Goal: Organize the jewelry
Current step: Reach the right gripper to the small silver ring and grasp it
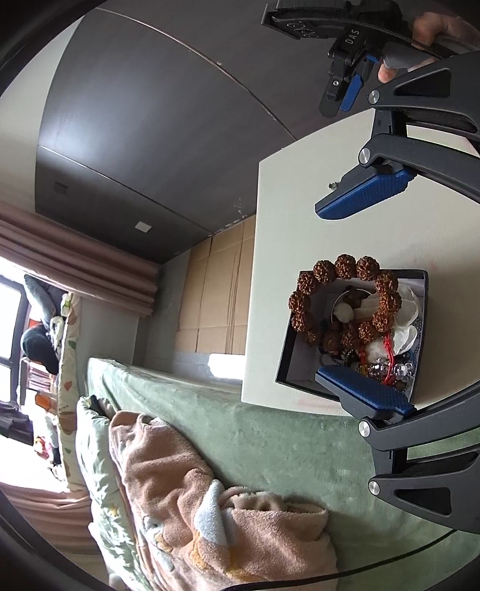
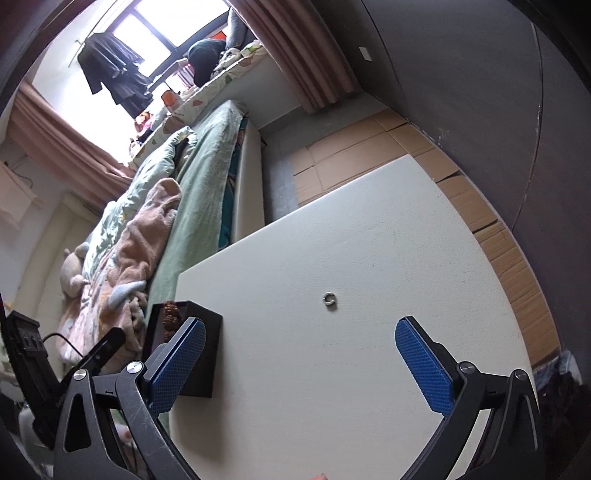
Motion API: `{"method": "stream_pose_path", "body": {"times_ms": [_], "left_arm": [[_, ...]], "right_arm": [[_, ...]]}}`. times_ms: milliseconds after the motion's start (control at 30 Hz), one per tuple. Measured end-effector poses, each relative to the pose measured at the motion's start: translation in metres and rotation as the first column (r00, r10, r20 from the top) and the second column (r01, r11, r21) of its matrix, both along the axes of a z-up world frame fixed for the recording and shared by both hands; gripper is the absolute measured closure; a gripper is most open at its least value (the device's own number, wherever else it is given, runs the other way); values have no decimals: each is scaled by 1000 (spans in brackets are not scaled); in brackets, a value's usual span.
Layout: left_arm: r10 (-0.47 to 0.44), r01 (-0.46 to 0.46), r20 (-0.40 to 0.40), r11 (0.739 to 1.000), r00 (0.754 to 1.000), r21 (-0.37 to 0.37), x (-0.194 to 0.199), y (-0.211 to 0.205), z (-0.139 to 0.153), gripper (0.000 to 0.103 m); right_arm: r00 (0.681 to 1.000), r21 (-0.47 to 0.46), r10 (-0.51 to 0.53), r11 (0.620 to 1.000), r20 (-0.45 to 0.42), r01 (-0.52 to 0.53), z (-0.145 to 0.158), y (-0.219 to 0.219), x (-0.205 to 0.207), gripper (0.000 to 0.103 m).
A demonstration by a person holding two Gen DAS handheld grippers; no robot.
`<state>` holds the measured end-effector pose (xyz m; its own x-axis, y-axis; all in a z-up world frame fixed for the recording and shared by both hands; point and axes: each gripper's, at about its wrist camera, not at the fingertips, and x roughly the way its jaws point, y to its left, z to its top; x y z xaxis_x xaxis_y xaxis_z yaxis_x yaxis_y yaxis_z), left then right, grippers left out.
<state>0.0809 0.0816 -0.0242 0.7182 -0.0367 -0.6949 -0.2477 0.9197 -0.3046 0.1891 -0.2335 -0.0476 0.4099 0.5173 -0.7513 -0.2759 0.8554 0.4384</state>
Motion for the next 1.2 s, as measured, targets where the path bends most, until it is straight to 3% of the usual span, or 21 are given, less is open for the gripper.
{"method": "stream_pose_path", "body": {"times_ms": [133,200,267,467,767,967,1000,1033,1200], "left_arm": [[-16,17,-39,1000,999,18,12,-1,-7,22],[-12,13,-57,1000,998,27,16,0,-11,22],[-10,11,-68,1000,998,19,21,4,-14,22],[-2,2,-69,1000,998,3,28,16,-16,22],[9,-11,-84,999,996,-33,40,31,-20,21],[22,-26,-74,999,997,-42,33,36,-17,21],[25,-28,-73,999,997,-40,32,37,-17,22],[28,-31,-72,999,997,-40,30,38,-16,22],[54,-58,-74,997,996,-52,18,46,-14,22]], "right_arm": [[999,-69,-22,997,-24,20,-14,4,13,3],[999,-96,-13,995,-46,8,-22,10,21,24],[997,-121,-3,993,-77,-6,-32,17,27,37],[993,-185,16,982,-117,-38,-52,37,40,69],[994,-331,27,942,-101,-59,-59,61,44,70],[997,-495,79,866,-17,-77,-58,81,36,76],[996,-488,91,868,-14,-86,-58,81,34,87],[995,-484,96,870,-17,-92,-57,82,33,89],[995,-428,101,898,-24,-101,-49,76,26,90]]}}
